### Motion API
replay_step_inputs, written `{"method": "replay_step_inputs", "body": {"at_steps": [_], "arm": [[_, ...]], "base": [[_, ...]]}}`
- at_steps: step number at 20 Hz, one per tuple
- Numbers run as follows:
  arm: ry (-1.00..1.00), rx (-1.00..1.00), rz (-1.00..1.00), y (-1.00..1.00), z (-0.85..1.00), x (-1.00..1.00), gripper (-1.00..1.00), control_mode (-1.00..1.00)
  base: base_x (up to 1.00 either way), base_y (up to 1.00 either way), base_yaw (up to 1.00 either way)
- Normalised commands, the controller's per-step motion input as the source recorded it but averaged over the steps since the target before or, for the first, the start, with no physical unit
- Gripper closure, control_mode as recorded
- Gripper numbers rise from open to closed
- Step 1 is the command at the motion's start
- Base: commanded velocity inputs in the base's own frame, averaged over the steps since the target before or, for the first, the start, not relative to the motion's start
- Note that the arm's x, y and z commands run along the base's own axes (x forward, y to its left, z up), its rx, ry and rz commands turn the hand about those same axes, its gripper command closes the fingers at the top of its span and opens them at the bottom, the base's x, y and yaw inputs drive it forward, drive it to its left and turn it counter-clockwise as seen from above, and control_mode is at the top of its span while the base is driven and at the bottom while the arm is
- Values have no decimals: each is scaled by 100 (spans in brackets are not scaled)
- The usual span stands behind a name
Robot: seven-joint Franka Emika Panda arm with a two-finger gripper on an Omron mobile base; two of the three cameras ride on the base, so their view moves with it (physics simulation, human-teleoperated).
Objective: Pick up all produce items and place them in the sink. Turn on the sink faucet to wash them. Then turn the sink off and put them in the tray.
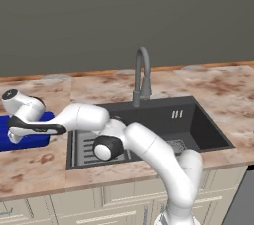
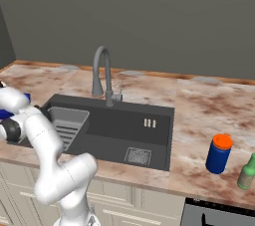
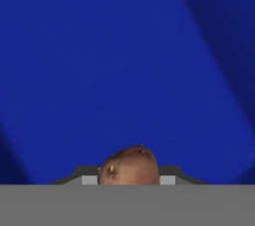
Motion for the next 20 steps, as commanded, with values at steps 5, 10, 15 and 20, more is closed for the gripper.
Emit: {"method": "replay_step_inputs", "body": {"at_steps": [5,10,15,20], "arm": [[0,3,11,0,-11,24,100,-100],[2,1,10,9,-11,28,100,-100],[2,1,10,10,-12,22,100,-100],[2,0,10,13,-15,18,-100,-100]], "base": [[0,0,0],[0,0,0],[0,0,0],[0,0,0]]}}
